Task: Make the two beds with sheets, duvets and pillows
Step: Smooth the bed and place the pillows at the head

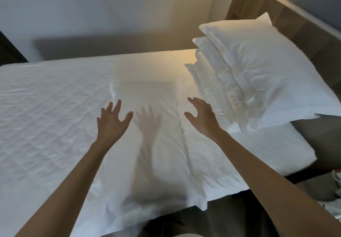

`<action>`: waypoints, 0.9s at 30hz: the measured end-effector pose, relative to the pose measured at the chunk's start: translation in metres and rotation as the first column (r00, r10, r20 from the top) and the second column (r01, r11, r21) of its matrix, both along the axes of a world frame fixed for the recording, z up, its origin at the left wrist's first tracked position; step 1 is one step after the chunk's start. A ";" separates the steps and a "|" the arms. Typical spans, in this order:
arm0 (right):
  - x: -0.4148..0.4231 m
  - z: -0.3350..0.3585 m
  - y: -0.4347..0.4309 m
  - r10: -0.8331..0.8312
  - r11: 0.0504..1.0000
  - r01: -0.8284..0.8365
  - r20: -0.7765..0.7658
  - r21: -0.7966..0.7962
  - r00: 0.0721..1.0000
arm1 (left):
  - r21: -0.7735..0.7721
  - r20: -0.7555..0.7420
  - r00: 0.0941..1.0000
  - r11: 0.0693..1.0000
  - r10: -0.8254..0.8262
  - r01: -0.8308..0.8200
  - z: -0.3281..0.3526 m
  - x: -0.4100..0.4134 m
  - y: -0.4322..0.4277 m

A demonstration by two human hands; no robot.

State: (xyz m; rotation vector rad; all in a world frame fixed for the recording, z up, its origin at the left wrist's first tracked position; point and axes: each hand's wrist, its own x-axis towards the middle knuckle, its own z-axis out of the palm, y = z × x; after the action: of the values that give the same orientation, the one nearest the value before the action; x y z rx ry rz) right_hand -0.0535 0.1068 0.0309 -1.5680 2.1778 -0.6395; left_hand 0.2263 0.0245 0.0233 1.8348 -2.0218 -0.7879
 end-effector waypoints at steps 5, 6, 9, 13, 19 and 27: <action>0.004 0.025 0.016 0.004 0.996 -0.010 -0.055 -0.093 0.998 | -0.182 0.066 0.986 0.969 -0.156 0.165 0.021 -0.027 0.016; 0.007 0.029 0.022 -0.008 0.994 0.001 -0.062 -0.106 0.998 | -0.217 0.072 0.980 0.956 -0.188 0.199 0.026 -0.031 0.018; 0.017 0.034 0.044 -0.060 0.987 0.052 -0.050 -0.154 0.997 | -0.314 0.095 0.954 0.901 -0.284 0.299 0.038 -0.038 0.027; 0.043 0.035 0.082 -0.208 0.959 0.196 -0.038 -0.203 0.977 | -0.360 0.116 0.890 0.816 -0.441 0.452 0.044 -0.039 0.039; 0.101 0.036 0.155 -0.458 0.872 0.434 -0.068 -0.226 0.886 | -0.404 0.213 0.681 0.572 -0.700 0.714 0.052 -0.031 0.073; 0.171 0.055 0.303 -0.787 0.610 0.749 -0.092 -0.258 0.610 | -0.440 0.247 0.295 0.165 -0.923 0.883 0.071 -0.050 0.169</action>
State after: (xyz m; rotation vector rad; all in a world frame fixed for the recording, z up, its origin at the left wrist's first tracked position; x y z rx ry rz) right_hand 0.1176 0.4098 0.0863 -0.6689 3.0300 -0.9968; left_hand 0.1764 0.1931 0.0946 0.0590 -2.8237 -0.4056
